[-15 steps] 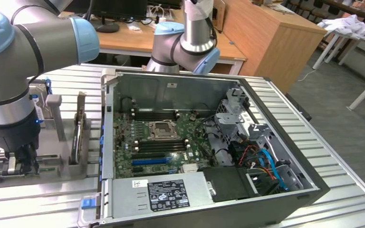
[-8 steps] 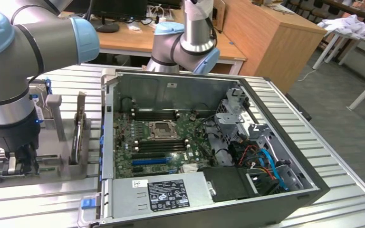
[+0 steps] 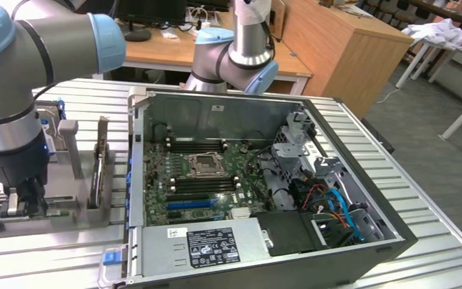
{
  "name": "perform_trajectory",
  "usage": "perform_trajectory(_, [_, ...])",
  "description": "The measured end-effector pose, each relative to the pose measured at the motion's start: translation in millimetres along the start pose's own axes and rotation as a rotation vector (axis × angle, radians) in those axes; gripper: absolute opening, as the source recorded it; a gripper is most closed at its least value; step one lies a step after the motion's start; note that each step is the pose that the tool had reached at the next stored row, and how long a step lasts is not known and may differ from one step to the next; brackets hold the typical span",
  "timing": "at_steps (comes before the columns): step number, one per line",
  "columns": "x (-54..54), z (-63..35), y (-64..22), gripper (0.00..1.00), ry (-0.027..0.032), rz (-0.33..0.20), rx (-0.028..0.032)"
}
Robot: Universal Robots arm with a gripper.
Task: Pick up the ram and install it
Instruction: 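Pick up the ram and move it above insertion slot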
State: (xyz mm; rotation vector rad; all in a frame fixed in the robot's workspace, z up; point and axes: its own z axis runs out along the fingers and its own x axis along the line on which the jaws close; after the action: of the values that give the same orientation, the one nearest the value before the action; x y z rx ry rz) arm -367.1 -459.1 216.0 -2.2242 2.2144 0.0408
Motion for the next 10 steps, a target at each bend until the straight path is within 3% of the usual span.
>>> perform_trajectory(10, [-0.6, -29.2, 0.1, 0.12, 0.0, -0.001, 0.0])
